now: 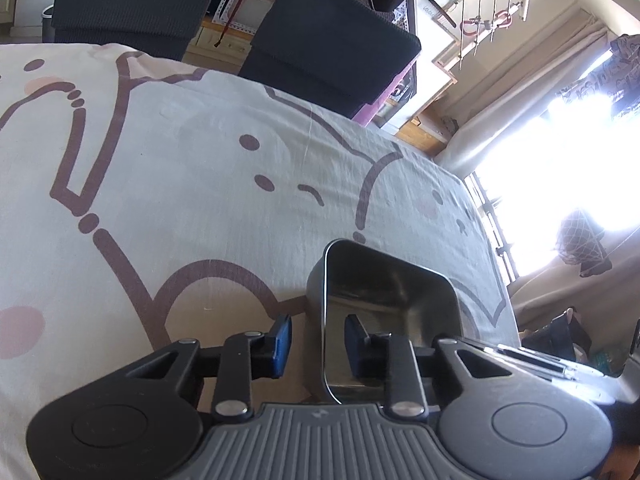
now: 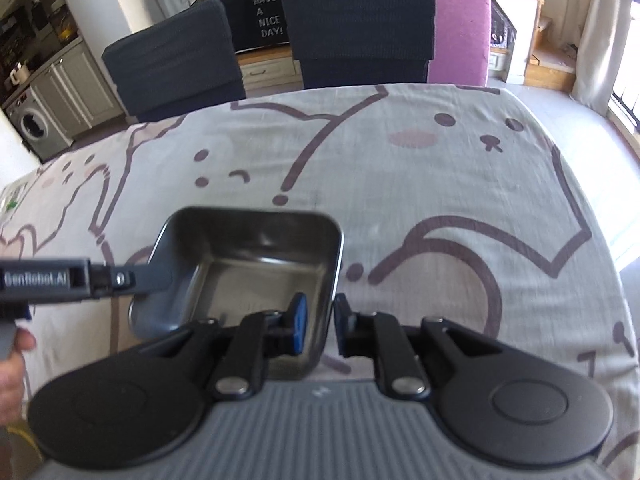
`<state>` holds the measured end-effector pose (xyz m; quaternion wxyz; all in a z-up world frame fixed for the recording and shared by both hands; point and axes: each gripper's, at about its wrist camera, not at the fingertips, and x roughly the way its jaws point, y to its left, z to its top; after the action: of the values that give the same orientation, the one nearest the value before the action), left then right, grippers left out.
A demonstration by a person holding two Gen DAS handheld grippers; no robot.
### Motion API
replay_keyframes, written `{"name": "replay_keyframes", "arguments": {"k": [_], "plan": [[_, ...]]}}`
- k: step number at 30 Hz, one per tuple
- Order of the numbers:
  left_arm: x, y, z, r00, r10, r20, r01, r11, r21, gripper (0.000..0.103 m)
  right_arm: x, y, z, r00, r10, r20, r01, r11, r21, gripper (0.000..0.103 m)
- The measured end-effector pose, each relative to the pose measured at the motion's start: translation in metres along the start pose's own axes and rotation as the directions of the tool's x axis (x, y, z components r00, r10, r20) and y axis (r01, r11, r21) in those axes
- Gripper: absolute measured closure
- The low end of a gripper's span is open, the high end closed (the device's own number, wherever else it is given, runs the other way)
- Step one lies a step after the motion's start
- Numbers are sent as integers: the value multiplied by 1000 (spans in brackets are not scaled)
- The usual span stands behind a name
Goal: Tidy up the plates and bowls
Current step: 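Grasp the small steel tray rim with the left gripper while the right grasps its other rim, then lift the small steel tray and carry it toward the stacked dishes with both grippers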
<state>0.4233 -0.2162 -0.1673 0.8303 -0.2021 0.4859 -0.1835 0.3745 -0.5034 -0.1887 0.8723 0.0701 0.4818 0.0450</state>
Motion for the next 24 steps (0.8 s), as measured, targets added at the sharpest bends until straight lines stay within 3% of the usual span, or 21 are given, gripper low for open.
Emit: {"name": "replay_keyframes", "arguments": {"k": [4, 7, 10, 16, 24], "plan": [[6, -1, 0, 1000, 11, -3, -11, 1000, 16, 79, 0, -1, -2, 1000, -26, 17, 26, 1000, 16, 85], [7, -2, 0, 1000, 17, 11, -17, 999, 30, 94, 3, 1, 2, 1000, -24, 15, 24, 1000, 11, 90], [5, -5, -1, 999, 41, 21, -43, 997, 68, 96, 1, 5, 0, 999, -40, 22, 40, 999, -3, 96], [-7, -11, -1, 997, 67, 38, -70, 992, 108, 97, -6, 13, -7, 997, -55, 45, 55, 998, -2, 97], [-53, -25, -1, 994, 43, 105, -59, 987, 151, 97, -46, 33, -9, 989, -76, 125, 80, 997, -21, 97]]}}
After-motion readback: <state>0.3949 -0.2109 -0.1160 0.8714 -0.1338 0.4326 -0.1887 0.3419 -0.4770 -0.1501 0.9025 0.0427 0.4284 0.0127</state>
